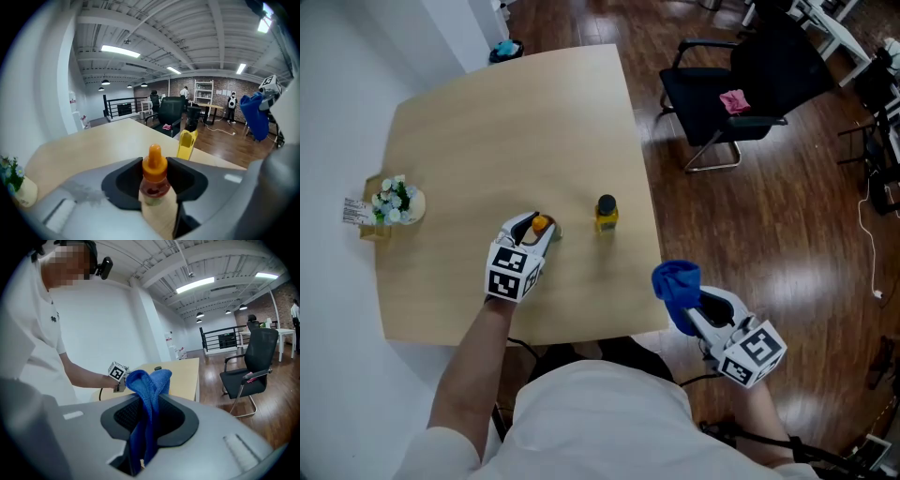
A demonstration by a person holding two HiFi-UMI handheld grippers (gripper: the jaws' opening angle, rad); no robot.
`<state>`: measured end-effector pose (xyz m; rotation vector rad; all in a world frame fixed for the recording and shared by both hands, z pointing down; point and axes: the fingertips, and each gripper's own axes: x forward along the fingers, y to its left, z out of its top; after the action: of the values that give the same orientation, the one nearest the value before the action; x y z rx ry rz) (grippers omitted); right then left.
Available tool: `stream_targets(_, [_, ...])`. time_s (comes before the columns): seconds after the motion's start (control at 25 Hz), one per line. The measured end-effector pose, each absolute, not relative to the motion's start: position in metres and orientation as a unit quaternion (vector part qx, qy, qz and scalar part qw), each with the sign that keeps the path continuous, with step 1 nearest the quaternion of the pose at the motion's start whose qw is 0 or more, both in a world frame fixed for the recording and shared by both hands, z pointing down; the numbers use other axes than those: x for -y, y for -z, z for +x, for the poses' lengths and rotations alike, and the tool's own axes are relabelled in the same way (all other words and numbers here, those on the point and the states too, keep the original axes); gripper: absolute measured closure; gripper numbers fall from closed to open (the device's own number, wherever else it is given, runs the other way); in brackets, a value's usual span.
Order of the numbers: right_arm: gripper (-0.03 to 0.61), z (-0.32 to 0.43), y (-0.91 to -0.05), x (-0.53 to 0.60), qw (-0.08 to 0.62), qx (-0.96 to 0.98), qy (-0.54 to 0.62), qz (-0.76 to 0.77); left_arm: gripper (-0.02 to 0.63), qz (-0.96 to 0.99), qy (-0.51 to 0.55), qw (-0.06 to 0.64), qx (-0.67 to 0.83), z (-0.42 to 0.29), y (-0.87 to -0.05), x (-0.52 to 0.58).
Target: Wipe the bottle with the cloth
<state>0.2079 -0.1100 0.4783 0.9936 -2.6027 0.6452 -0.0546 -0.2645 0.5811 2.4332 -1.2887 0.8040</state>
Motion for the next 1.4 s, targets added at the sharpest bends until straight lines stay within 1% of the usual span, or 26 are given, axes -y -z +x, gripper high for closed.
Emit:
stream_targets(0.16, [0.483, 0.192, -0.464, 0.115, 0.129, 0.908, -0.206, 0.341, 0.456, 0.852, -0.259, 0.132, 0.435, -0.056, -0.555, 0.252])
stream_targets(0.36, [0.483, 0.151, -0.435, 0.127, 0.102, 0.926, -0.175, 0.317, 0.456, 0.878, -0.238, 0.118, 0.397, -0.052, -0.497, 0.22])
stream_targets(0.56, [0.484, 0.088, -0.386, 0.139, 0.074, 0.953, -0.118, 0.268, 0.456, 0.901, -0.238, 0.1, 0.348, -0.05, -0.45, 0.178])
stream_targets(0.76, [0.483, 0.017, -0.338, 0.139, 0.046, 0.975, -0.062, 0.206, 0.456, 0.915, -0.233, 0.094, 0.316, -0.053, -0.42, 0.149])
stream_targets(0.92, [0.485, -0.029, -0.328, 0.13, 0.04, 0.983, -0.039, 0.172, 0.456, 0.924, -0.222, 0.085, 0.298, -0.062, -0.406, 0.133])
stream_targets(1.04, [0.485, -0.042, -0.333, 0.125, 0.039, 0.984, -0.042, 0.167, 0.456, 0.931, -0.212, 0.077, 0.288, -0.068, -0.394, 0.127])
stream_targets(1.24, [0.485, -0.04, -0.339, 0.124, 0.023, 0.982, -0.065, 0.177, 0.456, 0.935, -0.202, 0.071, 0.282, -0.075, -0.377, 0.12])
stream_targets(1.4, [0.485, -0.037, -0.356, 0.121, 0.038, 0.978, -0.066, 0.192, 0.456, 0.94, -0.187, 0.071, 0.276, -0.078, -0.362, 0.117])
